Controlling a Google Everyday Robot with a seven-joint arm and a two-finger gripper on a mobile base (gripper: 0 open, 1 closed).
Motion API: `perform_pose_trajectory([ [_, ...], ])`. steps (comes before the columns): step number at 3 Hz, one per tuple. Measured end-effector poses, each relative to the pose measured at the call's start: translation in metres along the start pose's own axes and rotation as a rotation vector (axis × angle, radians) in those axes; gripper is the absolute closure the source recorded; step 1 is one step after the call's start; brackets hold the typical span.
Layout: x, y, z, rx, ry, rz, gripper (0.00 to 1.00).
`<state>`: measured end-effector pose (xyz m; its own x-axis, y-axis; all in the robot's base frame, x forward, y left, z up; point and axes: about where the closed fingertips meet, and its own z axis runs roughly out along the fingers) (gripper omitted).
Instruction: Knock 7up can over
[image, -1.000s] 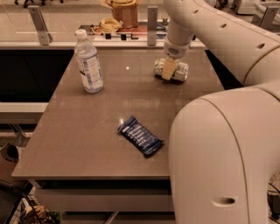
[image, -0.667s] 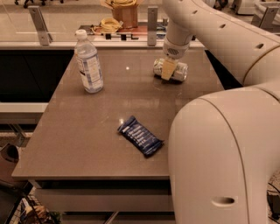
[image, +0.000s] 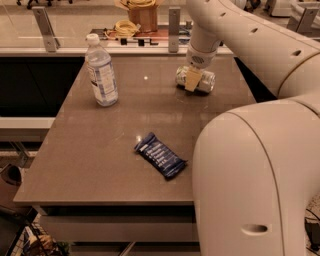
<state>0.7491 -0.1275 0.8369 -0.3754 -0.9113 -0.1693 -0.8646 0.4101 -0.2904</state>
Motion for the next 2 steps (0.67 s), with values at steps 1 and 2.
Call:
perform_pose_trajectory([
  [1,0.0,0.001,0.0029,-0.004,0.003,-0.001,0.12],
  [2,-0.0003,0.0014,0.0039,-0.007,0.005,-0.002,0.0],
])
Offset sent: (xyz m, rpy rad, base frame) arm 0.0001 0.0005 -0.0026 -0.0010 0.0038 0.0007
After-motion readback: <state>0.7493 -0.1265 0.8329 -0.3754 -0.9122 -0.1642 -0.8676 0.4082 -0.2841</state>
